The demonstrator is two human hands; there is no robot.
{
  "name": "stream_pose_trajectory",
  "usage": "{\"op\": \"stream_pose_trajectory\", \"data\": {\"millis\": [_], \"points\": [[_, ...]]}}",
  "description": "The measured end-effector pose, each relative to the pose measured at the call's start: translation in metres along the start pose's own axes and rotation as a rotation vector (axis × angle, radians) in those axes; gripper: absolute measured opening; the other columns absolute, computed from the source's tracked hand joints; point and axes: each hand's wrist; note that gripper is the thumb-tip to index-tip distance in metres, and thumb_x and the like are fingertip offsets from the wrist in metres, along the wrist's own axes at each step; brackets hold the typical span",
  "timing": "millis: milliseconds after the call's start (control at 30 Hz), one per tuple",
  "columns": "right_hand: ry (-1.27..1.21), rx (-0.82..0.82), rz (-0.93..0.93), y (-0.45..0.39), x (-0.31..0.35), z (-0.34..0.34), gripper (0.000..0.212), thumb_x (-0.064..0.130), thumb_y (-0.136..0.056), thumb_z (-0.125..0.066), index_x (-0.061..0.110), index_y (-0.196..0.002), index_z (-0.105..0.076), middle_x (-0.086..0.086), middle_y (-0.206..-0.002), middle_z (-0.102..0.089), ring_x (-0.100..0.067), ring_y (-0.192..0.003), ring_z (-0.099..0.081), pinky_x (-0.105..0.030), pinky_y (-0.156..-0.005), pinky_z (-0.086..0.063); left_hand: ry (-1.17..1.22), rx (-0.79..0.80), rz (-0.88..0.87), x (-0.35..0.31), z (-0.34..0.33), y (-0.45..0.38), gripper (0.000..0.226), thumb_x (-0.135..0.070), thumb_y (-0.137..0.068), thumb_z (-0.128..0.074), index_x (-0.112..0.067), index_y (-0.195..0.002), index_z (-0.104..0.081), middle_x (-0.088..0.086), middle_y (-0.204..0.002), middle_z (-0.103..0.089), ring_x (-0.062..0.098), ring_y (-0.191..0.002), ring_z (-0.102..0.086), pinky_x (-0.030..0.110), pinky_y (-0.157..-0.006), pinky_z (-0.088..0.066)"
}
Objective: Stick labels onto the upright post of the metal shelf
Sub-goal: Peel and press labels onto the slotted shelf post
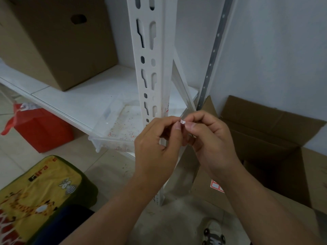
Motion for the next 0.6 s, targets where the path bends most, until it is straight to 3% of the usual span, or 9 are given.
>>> {"op": "stream_pose_trajectory", "data": {"millis": [200,433,600], "points": [[0.043,-0.003,0.014,0.0001,-0.0012,-0.0005,0.005,0.016,-0.082,-0.062,0.015,-0.079,-0.067,0.001,-0.070,-0.061,-0.012,-0.065,-0.056,-0.024,-0.060,-0.049,0.098,0.025,0.089,-0.0038,0.0025,-0.0002,0.016,-0.024,-0.092,-0.054,-0.018,-0.097,-0.067,-0.005,-0.083,-0.069,0.010,-0.076,-0.066,0.023,-0.068,-0.055],[0.088,-0.044,-0.014,-0.0011,-0.0020,-0.0026,0.015,0.013,-0.085,-0.057,0.018,-0.077,-0.068,-0.001,-0.069,-0.062,-0.014,-0.063,-0.056,-0.025,-0.059,-0.048,0.095,0.033,0.111,-0.0067,0.0029,-0.0016,0.007,-0.023,-0.090,-0.057,-0.024,-0.092,-0.064,-0.017,-0.080,-0.065,0.003,-0.075,-0.064,0.010,-0.067,-0.049],[0.137,-0.086,-0.015,-0.0003,-0.0015,-0.0050,0.010,0.014,-0.087,-0.059,0.012,-0.081,-0.068,-0.002,-0.070,-0.064,-0.014,-0.064,-0.059,-0.022,-0.059,-0.049,0.048,-0.003,0.062,-0.0061,0.0021,-0.0019,0.004,-0.022,-0.090,-0.058,-0.024,-0.092,-0.061,-0.017,-0.082,-0.064,0.004,-0.075,-0.064,0.011,-0.066,-0.050]]}}
Point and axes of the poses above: each hand's wrist, its own y-axis away from the middle knuckle, its own z-axis out of the back of the hand, x = y × z
